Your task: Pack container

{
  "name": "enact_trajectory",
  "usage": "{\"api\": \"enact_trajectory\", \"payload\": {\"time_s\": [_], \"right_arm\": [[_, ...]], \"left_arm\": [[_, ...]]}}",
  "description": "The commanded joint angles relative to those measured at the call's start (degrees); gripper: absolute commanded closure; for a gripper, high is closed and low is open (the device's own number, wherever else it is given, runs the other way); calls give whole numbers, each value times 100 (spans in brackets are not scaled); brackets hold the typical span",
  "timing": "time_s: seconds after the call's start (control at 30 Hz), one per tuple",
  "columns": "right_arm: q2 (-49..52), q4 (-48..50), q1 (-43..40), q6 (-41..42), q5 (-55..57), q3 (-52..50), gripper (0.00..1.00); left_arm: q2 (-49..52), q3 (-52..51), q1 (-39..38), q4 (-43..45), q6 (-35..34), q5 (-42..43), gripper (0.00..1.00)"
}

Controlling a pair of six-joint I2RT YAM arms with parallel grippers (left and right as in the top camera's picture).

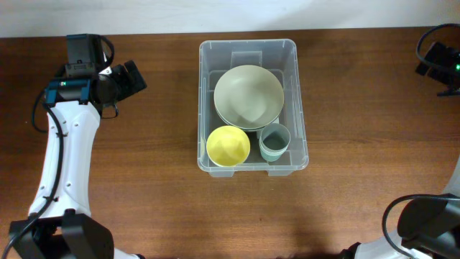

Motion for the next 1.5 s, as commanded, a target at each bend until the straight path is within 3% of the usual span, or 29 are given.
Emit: {"api": "enact_trajectory", "payload": {"time_s": [0.0, 0.27, 0.43, 0.7, 0.83, 1.0, 1.13, 1.27, 1.33, 1.37, 1.47], "right_arm": [[-2, 7, 0, -2, -11, 13, 1], [-238, 4, 393, -2, -9, 11, 1], [-1445, 4, 1346, -2, -9, 11, 1], [-3910, -11, 3888, -2, -11, 7, 1], [-4957, -299, 4094, -4, 26, 4, 1], [-6247, -1432, 4094, -2, 70, -70, 1], [-7436, -1840, 4037, -2, 33, -855, 1], [-8467, -1222, 3958, -7, 223, -2374, 1], [-9012, -365, 3891, -24, 501, -3654, 1], [-9287, 551, 3858, -24, 793, -4675, 1], [-9455, 2435, 3766, -26, 1189, -6334, 1]], "left_arm": [[9, 109, 24, 9, -31, -17, 0], [9, 109, 24, 9, -33, -17, 0], [9, 109, 24, 11, -31, -20, 0], [9, 109, 24, 9, -33, -20, 0], [9, 109, 24, 11, -31, -20, 0], [9, 109, 24, 11, -33, -20, 0], [9, 109, 24, 11, -31, -20, 0], [9, 109, 24, 11, -31, -17, 0], [9, 109, 24, 9, -33, -20, 0], [9, 109, 24, 9, -33, -17, 0], [9, 109, 24, 11, -33, -20, 0]]}}
